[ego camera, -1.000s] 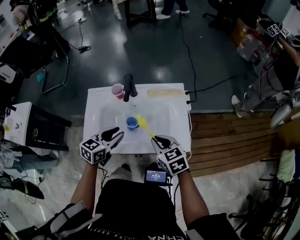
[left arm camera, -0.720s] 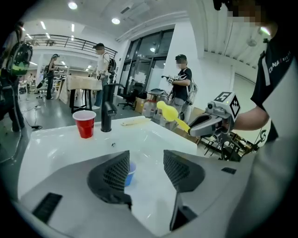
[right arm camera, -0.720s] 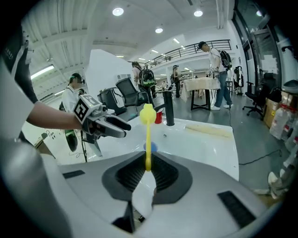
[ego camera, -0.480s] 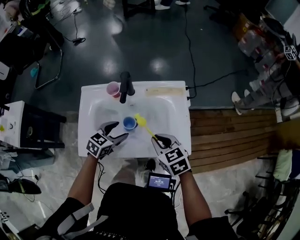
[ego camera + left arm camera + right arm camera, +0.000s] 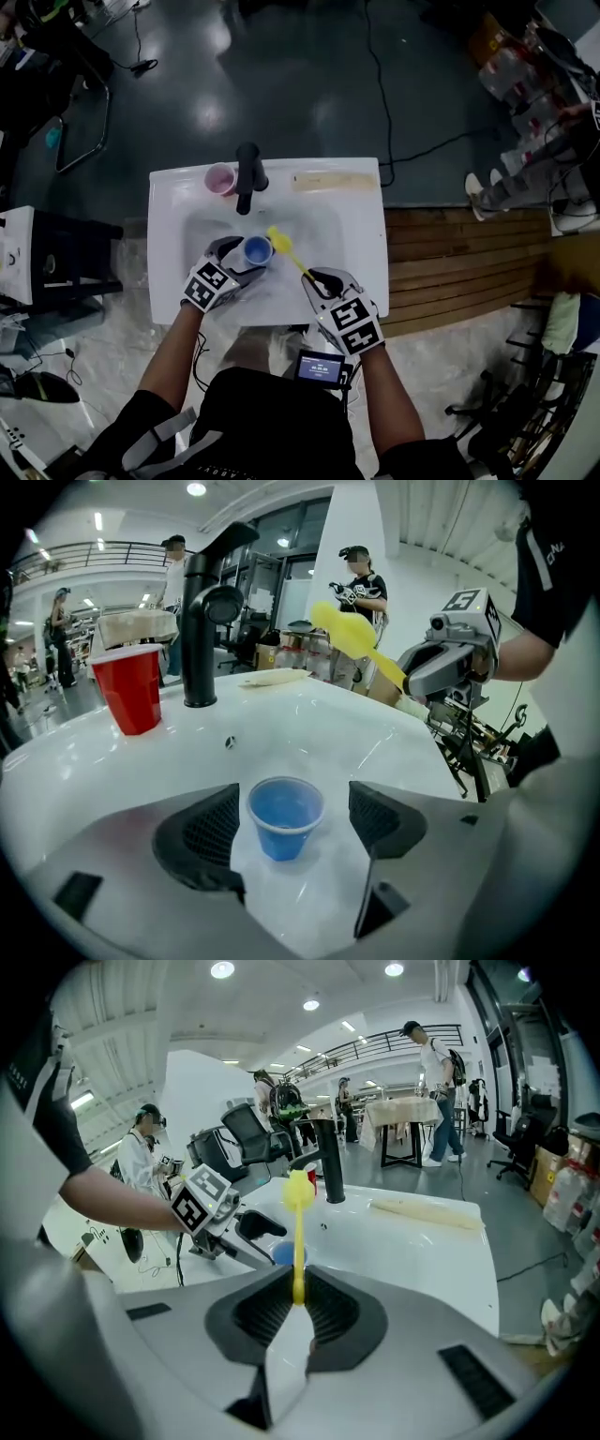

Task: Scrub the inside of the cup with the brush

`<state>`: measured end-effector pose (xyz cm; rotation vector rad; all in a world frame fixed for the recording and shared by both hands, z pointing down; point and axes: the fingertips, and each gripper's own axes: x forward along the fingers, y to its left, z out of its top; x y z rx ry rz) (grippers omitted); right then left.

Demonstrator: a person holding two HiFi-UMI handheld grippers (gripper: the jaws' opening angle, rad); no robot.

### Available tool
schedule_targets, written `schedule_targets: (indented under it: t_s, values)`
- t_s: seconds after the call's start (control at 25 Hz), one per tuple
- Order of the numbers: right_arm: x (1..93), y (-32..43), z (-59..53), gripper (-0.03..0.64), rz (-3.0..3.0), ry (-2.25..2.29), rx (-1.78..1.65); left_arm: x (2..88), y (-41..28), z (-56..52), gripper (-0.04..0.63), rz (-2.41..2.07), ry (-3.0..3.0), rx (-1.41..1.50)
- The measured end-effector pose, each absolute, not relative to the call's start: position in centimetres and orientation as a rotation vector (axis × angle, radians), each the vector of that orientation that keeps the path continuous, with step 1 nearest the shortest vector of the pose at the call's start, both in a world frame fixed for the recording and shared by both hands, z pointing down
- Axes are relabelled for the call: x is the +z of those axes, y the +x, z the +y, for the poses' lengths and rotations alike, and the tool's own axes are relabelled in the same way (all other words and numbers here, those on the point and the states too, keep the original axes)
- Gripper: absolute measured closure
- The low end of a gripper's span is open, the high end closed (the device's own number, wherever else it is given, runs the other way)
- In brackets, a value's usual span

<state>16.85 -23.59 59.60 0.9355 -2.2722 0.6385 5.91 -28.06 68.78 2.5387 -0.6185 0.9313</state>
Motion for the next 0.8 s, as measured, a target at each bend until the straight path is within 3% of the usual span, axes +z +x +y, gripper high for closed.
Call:
schedule_targets:
  t_s: [0.36, 0.8]
  values:
    - [61.1, 16.2, -24.8, 0.575, -2.255, 0.926, 0.670, 71.8, 6.3, -28.6, 0.199, -0.506, 2.511, 0.989]
    - [62.1, 16.0, -24.4, 0.575, -2.234, 0.923, 0.692, 73.0, 7.8, -28.5, 0.199, -0.407, 2.585, 1.016]
